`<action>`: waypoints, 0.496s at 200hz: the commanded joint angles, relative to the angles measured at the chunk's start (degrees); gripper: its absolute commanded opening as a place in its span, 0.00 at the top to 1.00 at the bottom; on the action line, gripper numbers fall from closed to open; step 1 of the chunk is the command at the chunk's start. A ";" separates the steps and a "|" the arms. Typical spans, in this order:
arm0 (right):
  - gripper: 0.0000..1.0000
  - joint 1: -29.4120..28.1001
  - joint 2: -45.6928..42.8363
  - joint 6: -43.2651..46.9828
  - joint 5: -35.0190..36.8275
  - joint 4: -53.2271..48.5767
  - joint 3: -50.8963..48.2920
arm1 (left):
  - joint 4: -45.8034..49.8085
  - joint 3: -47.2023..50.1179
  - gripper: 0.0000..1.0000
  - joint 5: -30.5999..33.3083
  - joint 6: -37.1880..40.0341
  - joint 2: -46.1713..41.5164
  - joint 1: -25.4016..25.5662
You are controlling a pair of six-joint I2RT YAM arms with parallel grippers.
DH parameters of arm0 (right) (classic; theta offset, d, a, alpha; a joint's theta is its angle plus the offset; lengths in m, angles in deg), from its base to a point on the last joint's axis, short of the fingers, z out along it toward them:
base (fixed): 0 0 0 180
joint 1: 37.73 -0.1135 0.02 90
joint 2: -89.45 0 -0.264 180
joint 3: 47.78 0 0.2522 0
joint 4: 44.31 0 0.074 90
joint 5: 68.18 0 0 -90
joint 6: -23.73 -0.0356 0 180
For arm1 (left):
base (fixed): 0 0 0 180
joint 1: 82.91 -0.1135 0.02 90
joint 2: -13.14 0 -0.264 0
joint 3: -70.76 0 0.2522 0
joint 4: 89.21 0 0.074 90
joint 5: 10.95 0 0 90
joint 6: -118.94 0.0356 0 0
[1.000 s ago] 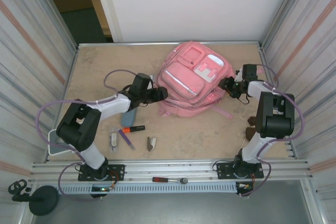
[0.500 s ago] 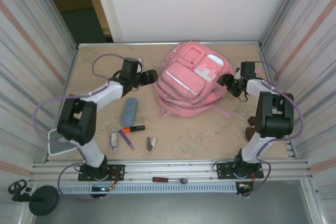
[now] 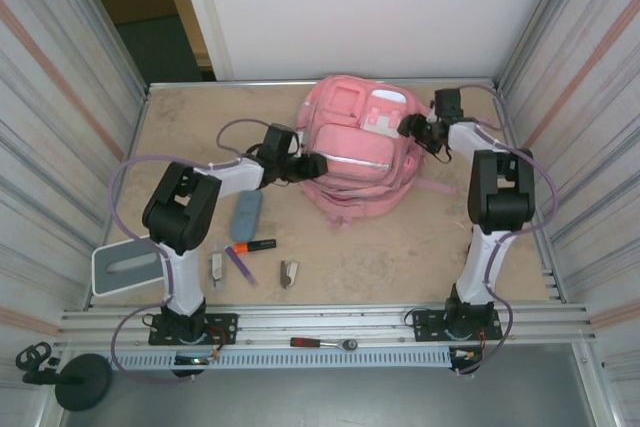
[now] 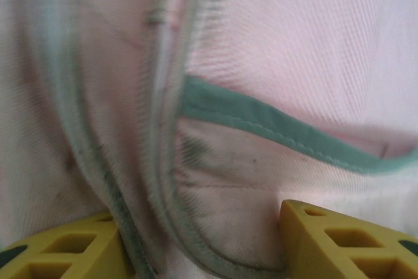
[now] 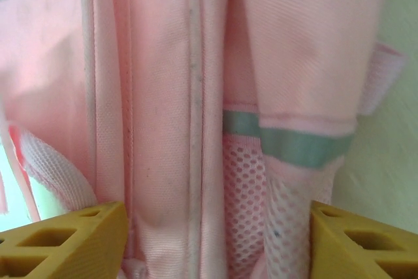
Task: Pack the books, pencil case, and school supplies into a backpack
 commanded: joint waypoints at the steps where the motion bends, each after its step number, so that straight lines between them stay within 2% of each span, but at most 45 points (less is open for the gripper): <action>1: 0.35 -7.56 5.83 -2.67 -9.11 -0.88 8.65 | -5.79 0.58 0.43 -12.33 -0.91 -2.28 9.02; 33: 0.33 -10.00 11.44 -0.55 -9.71 -6.03 19.42 | -2.64 -0.41 0.41 -12.43 1.49 -4.30 15.58; 56: 0.29 -9.16 10.49 3.73 -5.69 -11.63 22.69 | 2.92 -0.39 0.37 -9.71 8.13 -9.20 17.34; 78: 0.25 -7.84 4.91 8.28 -0.23 -15.62 19.74 | 6.53 2.56 0.32 -5.43 15.10 -16.02 17.10; 99: 0.23 -7.62 -4.50 10.58 1.80 -14.64 9.72 | 7.33 7.38 0.27 2.75 18.55 -23.13 14.69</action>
